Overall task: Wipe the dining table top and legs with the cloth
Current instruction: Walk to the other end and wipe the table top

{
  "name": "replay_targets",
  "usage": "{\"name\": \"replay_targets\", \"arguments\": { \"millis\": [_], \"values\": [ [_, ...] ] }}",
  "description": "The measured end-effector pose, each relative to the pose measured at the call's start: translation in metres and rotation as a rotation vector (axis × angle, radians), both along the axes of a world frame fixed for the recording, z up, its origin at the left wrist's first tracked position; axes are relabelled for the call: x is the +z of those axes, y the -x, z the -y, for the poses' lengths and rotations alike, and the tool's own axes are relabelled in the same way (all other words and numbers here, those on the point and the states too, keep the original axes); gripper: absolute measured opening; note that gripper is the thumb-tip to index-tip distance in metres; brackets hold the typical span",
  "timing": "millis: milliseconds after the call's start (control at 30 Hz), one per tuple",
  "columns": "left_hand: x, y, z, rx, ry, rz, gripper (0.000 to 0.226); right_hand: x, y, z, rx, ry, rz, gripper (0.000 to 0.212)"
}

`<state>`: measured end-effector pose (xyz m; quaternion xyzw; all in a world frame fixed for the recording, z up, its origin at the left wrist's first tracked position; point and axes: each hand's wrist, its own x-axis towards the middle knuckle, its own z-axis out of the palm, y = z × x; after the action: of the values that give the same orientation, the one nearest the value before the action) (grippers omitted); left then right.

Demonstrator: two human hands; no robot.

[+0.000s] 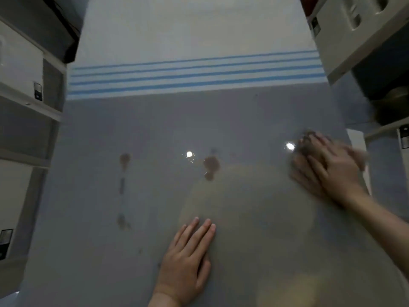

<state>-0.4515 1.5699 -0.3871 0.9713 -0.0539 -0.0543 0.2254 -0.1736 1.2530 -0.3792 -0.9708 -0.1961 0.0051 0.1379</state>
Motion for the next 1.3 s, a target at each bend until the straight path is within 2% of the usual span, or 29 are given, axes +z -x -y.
{"name": "replay_targets", "arguments": {
  "millis": [67,133,167,267,333,400,467,567,667,733,800,900,967,1033,1100,1200,1300],
  "values": [
    [0.001,-0.001,0.000,0.010,0.006,0.015,0.066,0.000,-0.070,-0.049,-0.219,-0.016,-0.015,0.072],
    [0.000,-0.001,0.001,-0.004,-0.003,0.042,0.066,-0.004,-0.089,-0.118,-0.319,-0.035,0.001,0.072],
    [0.000,0.000,0.001,-0.010,-0.003,0.045,0.066,-0.009,-0.075,-0.158,-0.258,-0.052,0.014,0.069],
    [-0.001,-0.001,0.002,-0.004,-0.009,0.052,0.065,-0.017,0.029,-0.237,0.215,-0.074,0.064,0.054],
    [-0.001,0.000,0.002,-0.015,-0.015,0.036,0.065,-0.013,0.090,-0.217,0.496,-0.077,0.020,0.048],
    [-0.001,0.000,0.000,-0.025,-0.006,0.050,0.065,-0.008,0.100,-0.146,0.561,-0.038,-0.017,0.048],
    [-0.003,-0.002,-0.002,-0.029,-0.005,0.082,0.066,-0.003,0.077,-0.065,0.417,0.002,-0.009,0.052],
    [-0.006,-0.001,-0.001,-0.029,0.019,0.089,0.067,0.005,0.012,0.003,-0.066,0.019,-0.056,0.063],
    [-0.010,-0.003,0.000,-0.002,0.000,0.122,0.064,-0.001,-0.059,-0.042,-0.379,0.007,-0.007,0.064],
    [-0.013,-0.003,0.001,-0.005,-0.026,0.164,0.051,-0.008,-0.090,-0.124,-0.407,-0.015,0.008,0.061],
    [-0.016,-0.004,-0.003,-0.030,-0.098,0.161,0.043,-0.013,-0.086,-0.221,-0.236,-0.049,0.011,0.059],
    [-0.020,-0.002,-0.006,-0.057,-0.227,0.177,0.044,-0.018,-0.004,-0.309,0.186,-0.089,0.093,0.053],
    [-0.021,0.000,-0.005,-0.059,-0.302,0.207,0.046,-0.015,0.059,-0.286,0.498,-0.112,0.031,0.048],
    [-0.023,0.001,-0.006,-0.061,-0.289,0.203,0.047,-0.009,0.083,-0.215,0.617,-0.089,-0.020,0.048],
    [-0.023,0.002,-0.006,-0.035,-0.214,0.179,0.045,-0.005,0.068,-0.132,0.488,-0.067,0.013,0.049],
    [-0.020,0.001,-0.004,-0.025,-0.142,0.195,0.044,0.001,0.003,-0.033,0.059,-0.001,-0.005,0.058],
    [-0.012,-0.001,-0.003,-0.024,-0.046,0.165,0.062,-0.003,-0.076,-0.031,-0.341,-0.012,-0.010,0.073]
  ]
}}
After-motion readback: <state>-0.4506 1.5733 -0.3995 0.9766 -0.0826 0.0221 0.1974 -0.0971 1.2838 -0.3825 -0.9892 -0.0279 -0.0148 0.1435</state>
